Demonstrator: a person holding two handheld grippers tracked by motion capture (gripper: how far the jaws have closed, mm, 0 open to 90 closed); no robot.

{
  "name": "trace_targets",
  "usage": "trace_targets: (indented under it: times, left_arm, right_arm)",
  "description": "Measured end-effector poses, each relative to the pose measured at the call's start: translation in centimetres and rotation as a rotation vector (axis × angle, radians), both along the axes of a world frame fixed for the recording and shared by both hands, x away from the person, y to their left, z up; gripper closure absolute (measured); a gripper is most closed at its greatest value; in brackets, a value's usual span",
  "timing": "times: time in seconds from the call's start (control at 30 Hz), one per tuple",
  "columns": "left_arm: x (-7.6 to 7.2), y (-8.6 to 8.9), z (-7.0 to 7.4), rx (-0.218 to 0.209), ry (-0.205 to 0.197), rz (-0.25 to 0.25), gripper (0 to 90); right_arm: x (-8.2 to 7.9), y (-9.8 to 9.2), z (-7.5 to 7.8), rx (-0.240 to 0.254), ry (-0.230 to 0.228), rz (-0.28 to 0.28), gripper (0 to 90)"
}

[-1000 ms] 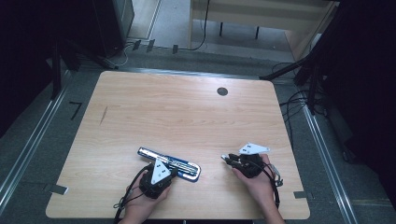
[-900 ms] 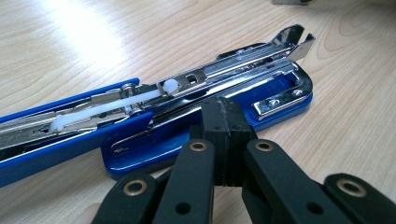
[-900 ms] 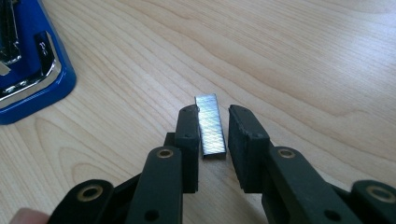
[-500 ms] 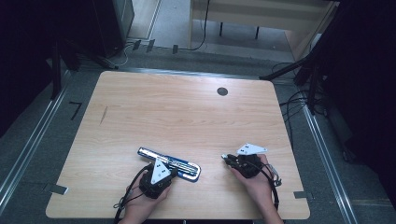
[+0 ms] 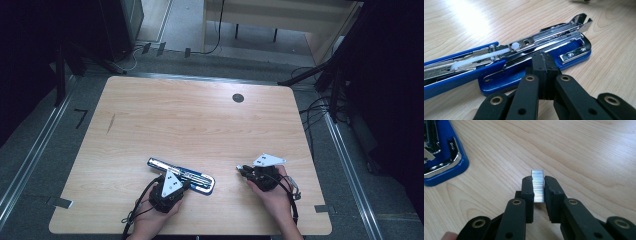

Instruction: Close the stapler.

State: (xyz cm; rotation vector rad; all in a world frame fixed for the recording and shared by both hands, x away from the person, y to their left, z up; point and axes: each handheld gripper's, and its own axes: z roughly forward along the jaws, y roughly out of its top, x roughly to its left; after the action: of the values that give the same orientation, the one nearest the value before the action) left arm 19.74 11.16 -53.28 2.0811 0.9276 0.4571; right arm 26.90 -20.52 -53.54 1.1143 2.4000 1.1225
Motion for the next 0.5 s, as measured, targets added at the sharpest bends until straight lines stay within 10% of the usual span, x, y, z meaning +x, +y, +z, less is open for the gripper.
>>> trace_targets:
  times: [0.5]
  left_arm:
    - [0.0,0.0,0.0,-0.001,-0.001,0.001,90.0]
  right_arm:
    - [-0.6,1.3,1.4,0.014,-0.019,0.050,80.0]
